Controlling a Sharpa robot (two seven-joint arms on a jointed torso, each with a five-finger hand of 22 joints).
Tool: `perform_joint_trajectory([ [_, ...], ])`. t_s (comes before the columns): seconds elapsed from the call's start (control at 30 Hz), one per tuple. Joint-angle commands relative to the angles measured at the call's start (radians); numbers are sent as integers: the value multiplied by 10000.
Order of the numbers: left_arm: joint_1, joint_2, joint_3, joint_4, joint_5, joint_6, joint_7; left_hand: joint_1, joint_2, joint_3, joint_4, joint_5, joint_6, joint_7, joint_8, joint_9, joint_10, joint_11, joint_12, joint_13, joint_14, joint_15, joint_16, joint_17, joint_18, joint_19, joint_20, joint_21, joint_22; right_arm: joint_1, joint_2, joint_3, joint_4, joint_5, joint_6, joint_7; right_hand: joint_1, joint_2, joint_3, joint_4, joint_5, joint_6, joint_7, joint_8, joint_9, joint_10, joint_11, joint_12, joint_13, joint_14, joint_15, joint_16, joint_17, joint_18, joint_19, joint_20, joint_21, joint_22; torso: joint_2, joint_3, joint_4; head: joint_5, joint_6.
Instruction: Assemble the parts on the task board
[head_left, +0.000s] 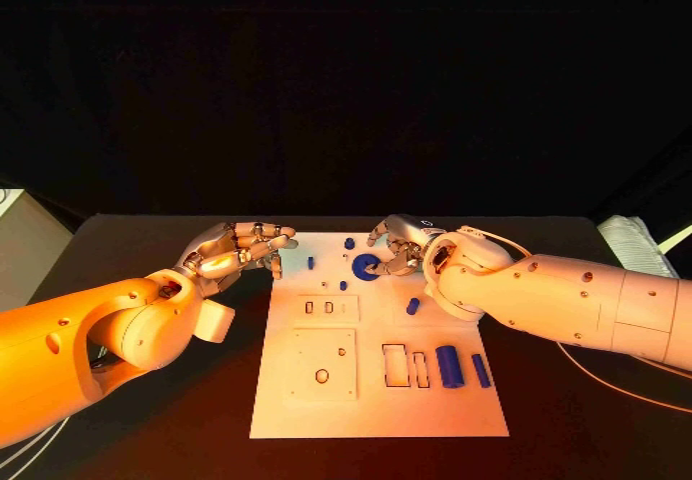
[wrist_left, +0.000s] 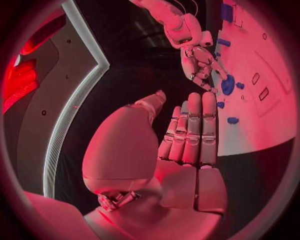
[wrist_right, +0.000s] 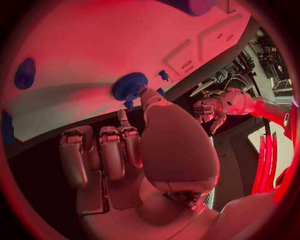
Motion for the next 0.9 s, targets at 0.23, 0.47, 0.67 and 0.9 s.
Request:
perform_joint_trajectory([
  [0.23,10,35,4,0,10,185,40,-53,55,40,-9,-1,-51,22,-62,14,-41,-12,-7,-8,49,-3,-51,-15,67,-56,9,39,16,-37,65,-5,-81,516,428,191,91,99,66,102,104,302,-60,171,70,616,-26,33,2228,1060,-4,37,2634,-69,1046,50,45,2630,-2,-12,10,10,-46],
  [0.47,9,50,4,-11,9,203,31,-58,56,44,-10,-1,-51,27,-65,17,-43,-11,-8,-9,52,-3,-53,-18,67,-59,10,43,16,-61,85,-7,-84,498,496,149,130,153,192,87,185,513,-124,281,117,631,-85,46,2240,1060,-55,37,2634,-69,1046,5,45,2630,-2,-2,1,27,-83],
  [0.67,8,59,4,-23,8,215,23,-58,56,44,-10,-1,-51,27,-65,17,-43,-11,-8,-9,52,-3,-53,-18,67,-59,10,43,16,-80,88,-8,-36,392,502,146,150,155,223,74,201,539,-133,294,122,638,-95,52,2246,1060,-64,37,2634,-69,1046,-3,45,2630,-6,-6,14,46,-133],
  [0.9,8,66,3,-31,8,231,10,-58,56,44,-10,-1,-51,27,-65,17,-43,-11,-8,-9,52,-3,-53,-18,67,-59,10,43,16,-102,132,-11,-69,224,504,138,192,161,284,49,220,578,-147,311,129,645,-110,58,2252,1060,-78,37,2634,-69,1046,-17,45,2630,1,-12,11,40,-139],
])
